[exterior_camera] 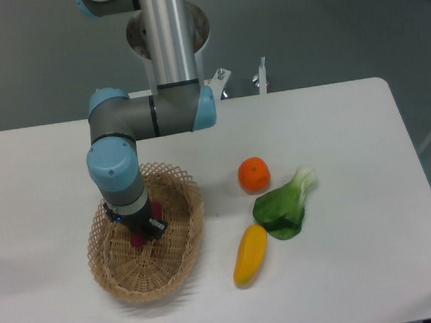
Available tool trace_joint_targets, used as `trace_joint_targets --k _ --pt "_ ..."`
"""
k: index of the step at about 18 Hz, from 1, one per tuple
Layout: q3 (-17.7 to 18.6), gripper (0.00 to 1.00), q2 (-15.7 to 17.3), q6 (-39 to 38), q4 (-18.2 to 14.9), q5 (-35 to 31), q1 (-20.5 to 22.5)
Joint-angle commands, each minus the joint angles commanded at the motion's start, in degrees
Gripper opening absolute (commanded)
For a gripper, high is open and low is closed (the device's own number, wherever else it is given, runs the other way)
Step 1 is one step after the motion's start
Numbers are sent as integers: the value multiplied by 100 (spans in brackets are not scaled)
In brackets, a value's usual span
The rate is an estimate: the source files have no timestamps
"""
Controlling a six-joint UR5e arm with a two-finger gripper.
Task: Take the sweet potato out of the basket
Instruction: 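Lower the gripper into the basket and close it on the sweet potato, then lift the sweet potato out of the basket and carry it upward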
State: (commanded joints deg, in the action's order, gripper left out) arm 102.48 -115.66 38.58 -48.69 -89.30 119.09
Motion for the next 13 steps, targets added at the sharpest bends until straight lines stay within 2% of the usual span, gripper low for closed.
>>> trace_joint_targets --k 4,8,13 --pt "-62 29 88 0 -9 0 35" --pt "-62 29 360 254 0 -9 158" --pt "-597 29 571 334 -61 26 448"
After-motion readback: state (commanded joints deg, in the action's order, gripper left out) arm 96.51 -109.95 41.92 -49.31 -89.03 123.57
